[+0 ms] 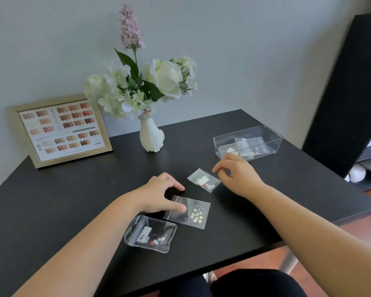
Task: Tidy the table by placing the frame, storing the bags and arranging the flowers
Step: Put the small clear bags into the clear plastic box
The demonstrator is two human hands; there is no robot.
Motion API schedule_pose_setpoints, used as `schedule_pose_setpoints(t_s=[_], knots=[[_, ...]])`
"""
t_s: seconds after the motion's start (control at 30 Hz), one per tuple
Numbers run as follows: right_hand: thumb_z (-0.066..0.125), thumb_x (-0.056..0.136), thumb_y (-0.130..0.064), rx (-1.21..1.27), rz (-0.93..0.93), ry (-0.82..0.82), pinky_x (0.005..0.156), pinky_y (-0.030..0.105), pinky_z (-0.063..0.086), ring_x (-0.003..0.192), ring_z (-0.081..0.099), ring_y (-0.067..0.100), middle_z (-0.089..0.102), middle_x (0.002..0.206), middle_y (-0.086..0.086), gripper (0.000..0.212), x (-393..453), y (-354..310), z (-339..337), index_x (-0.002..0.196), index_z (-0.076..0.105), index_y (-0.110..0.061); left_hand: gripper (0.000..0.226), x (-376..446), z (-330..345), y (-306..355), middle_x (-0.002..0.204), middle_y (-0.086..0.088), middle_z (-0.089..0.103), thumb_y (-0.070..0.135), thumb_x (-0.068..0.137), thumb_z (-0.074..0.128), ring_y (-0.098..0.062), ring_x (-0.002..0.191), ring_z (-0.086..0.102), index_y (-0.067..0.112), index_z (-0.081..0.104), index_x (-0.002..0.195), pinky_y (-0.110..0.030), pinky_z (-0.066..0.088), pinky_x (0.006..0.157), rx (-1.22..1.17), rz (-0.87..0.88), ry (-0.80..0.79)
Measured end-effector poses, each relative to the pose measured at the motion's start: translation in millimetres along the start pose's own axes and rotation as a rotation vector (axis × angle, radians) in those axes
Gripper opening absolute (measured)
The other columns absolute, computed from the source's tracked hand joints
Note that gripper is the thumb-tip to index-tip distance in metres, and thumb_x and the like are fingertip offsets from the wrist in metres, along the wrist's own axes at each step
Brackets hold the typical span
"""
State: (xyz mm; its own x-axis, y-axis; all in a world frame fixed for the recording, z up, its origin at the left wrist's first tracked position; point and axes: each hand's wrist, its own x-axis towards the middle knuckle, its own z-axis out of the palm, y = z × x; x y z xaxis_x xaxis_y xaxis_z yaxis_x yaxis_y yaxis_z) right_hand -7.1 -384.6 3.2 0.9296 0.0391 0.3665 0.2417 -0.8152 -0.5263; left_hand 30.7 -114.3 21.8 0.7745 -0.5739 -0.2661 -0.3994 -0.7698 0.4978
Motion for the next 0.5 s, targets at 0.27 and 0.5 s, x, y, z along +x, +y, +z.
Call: schedule_pose_setpoints(t_s=[0.27,0.5], knots=[[0.071,0.068,-0.059,-0.121,0.349,-0.190,0.089,0.036,0.042,0.109,0.042,0.019,0.049,0.109,-0.005,0.046,6.1,-18.4,24.6,0.105,0.062,-0.033,0.059,-9.0,8.0,8.6,0.111,0.022,0.042,0.064,0.052,0.083,-0.003,0.104,0.040,0.041,0.048,0.094,-0.028,0.038,0.073,0.033,-0.021,0.049],[0.074,0.078,-0.029,0.246,0.384,-0.086,0.060,0.023,0.041,0.078,0.060,0.010,0.064,0.082,-0.006,0.012,2.4,-9.5,7.7,0.082,0.063,-0.029,0.026,-4.0,9.6,19.0,0.080,0.021,0.065,0.037,0.081,0.074,0.005,0.055,0.053,0.046,0.052,0.093,-0.012,0.040,0.050,-0.129,0.074,0.186]])
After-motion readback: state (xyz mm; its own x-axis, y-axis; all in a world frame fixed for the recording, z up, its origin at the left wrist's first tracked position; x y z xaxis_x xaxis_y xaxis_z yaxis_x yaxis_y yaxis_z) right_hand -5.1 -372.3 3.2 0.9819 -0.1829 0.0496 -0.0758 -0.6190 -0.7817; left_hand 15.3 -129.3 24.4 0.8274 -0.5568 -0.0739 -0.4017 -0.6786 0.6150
